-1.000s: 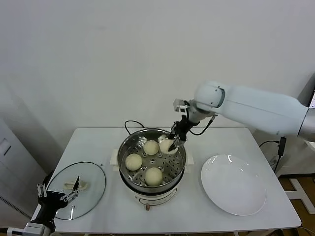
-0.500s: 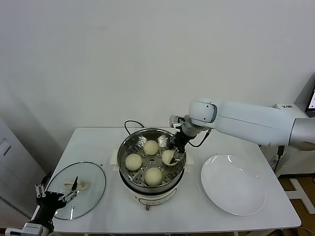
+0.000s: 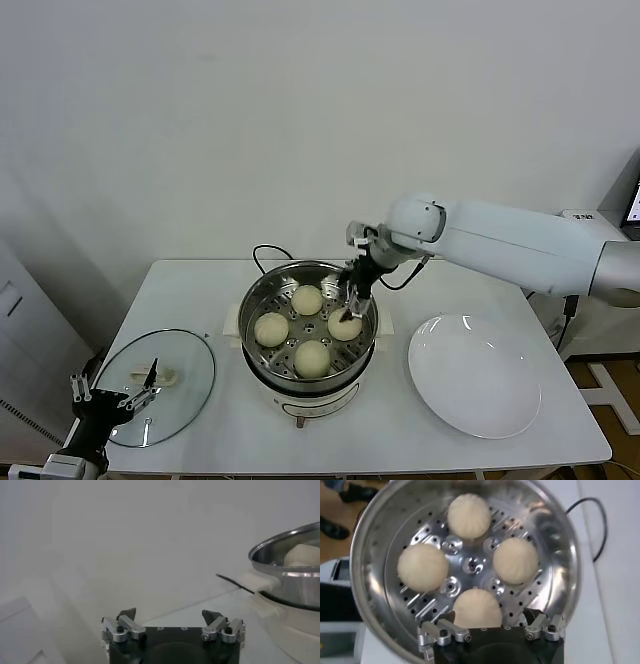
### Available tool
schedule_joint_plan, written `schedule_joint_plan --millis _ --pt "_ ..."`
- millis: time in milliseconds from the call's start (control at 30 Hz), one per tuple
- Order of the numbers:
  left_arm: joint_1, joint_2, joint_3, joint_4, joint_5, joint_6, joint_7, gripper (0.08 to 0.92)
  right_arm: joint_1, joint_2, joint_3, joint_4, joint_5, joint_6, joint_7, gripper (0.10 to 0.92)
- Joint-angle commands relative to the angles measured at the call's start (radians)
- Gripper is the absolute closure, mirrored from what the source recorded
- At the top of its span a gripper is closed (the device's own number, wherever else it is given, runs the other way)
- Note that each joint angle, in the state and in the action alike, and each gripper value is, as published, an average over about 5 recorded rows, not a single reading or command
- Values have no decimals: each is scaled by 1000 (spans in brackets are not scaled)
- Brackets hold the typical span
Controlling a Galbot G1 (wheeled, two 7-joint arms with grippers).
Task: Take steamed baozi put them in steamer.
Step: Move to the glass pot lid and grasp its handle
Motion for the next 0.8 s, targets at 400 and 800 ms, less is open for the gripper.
schedule_joint_plan --millis 400,800 --pt "-13 1 33 9 29 -2 -6 177 -1258 -240 1261 135 54 554 929 203" --pt "-18 9 31 10 57 -3 -7 177 -2039 60 1776 453 -311 586 769 203"
